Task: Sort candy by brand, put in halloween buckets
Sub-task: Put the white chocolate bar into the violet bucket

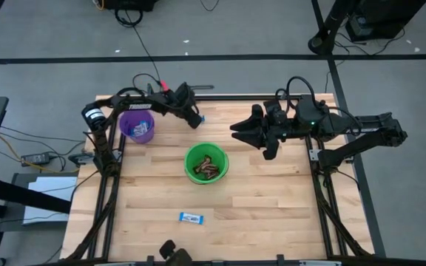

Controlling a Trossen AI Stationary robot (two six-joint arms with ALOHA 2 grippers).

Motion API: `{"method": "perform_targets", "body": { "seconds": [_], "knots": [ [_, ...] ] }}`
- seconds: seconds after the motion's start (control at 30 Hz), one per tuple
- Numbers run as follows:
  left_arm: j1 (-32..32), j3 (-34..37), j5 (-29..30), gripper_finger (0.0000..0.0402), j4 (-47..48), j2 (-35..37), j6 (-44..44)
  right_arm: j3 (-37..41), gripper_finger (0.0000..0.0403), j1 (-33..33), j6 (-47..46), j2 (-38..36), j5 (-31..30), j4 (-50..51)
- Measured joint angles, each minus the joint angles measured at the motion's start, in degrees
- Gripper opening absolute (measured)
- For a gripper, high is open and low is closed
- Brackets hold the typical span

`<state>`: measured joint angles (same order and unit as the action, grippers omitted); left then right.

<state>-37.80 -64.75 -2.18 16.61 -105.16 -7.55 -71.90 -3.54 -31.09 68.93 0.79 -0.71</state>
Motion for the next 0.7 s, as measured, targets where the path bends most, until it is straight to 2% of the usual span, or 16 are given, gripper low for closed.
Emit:
{"method": "perform_targets", "body": {
  "seconds": [0.17, 0.3, 0.4, 0.53, 0.7],
  "knots": [
    [-1.9, -3.4, -1.5, 0.0, 4.8, 0.0, -0.1, 0.0, 0.0176, -1.0, 0.3, 0.0, 0.3, 0.2],
    [-2.3, -5.7, -11.3, 0.0008, 10.9, 0.1, 2.2, 0.0, 0.0176, -1.7, 1.5, 0.0, 0.4, 0.3],
    [-2.3, -6.3, -14.3, 0.0026, 14.0, 0.1, 4.8, 0.0, 0.0176, -2.3, 2.5, 0.0, 0.4, 0.9],
    [-2.4, -6.6, -14.2, 0.0074, 16.2, 0.2, 9.9, 0.0, 0.0176, -3.0, 3.3, 0.0, 0.5, 2.0],
    [-2.3, -6.7, -14.2, 0.0164, 16.2, 0.2, 17.0, 0.0, 0.0176, -3.8, 3.8, 0.0, 0.5, 4.5]
  ]
}}
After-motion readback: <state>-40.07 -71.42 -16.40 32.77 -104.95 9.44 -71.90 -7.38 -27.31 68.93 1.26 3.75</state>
